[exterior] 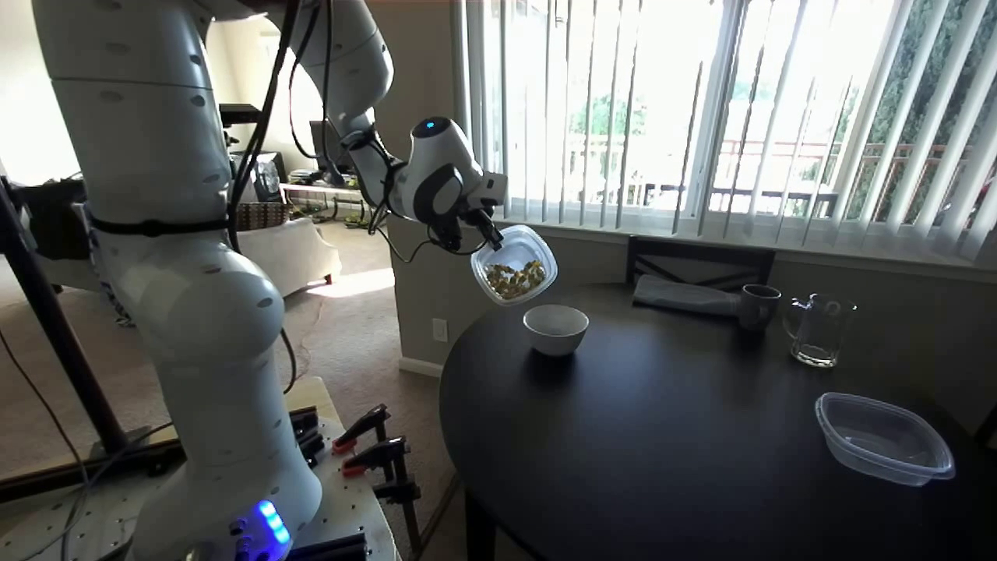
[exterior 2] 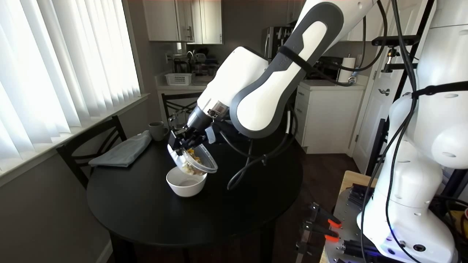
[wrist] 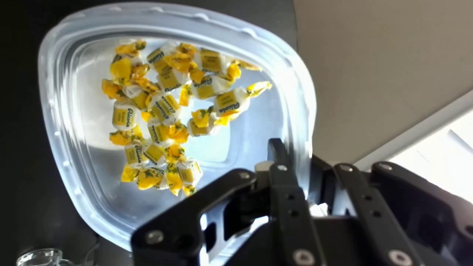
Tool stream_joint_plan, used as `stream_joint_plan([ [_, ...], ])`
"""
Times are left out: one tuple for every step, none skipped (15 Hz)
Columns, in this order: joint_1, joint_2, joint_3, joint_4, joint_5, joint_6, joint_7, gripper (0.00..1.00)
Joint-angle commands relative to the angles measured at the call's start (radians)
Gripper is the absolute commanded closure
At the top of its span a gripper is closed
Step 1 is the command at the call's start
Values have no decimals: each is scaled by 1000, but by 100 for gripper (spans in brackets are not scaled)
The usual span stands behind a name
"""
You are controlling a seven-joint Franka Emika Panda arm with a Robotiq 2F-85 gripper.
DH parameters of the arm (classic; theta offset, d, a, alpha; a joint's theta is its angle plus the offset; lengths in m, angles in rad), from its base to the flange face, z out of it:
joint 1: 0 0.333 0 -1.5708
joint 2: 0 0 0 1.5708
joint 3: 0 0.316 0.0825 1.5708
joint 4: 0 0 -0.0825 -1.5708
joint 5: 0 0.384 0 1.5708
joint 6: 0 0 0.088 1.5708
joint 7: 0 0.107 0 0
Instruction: Pour the contents in the clear bowl into the white bowl.
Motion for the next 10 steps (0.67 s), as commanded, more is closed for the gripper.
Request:
stream_joint_plan([
  [-11, 83, 39, 95, 67, 73, -35, 99],
  [-17, 101, 45, 115, 74, 85, -34, 99],
  [-72, 120, 89, 134, 37, 92, -2, 99],
  [-96, 139, 102, 152, 33, 98, 1, 99],
  [-144, 163, 138, 174, 25, 99, 2, 99],
  [-186, 187, 167, 193, 17, 105, 1, 99],
  [-240, 216, 208, 214, 7, 113, -2, 99],
  [-284, 240, 237, 231, -4, 123, -6, 99],
  [-330, 271, 268, 251, -19, 133, -10, 99],
  [-369, 299, 293, 269, -34, 142, -13, 99],
])
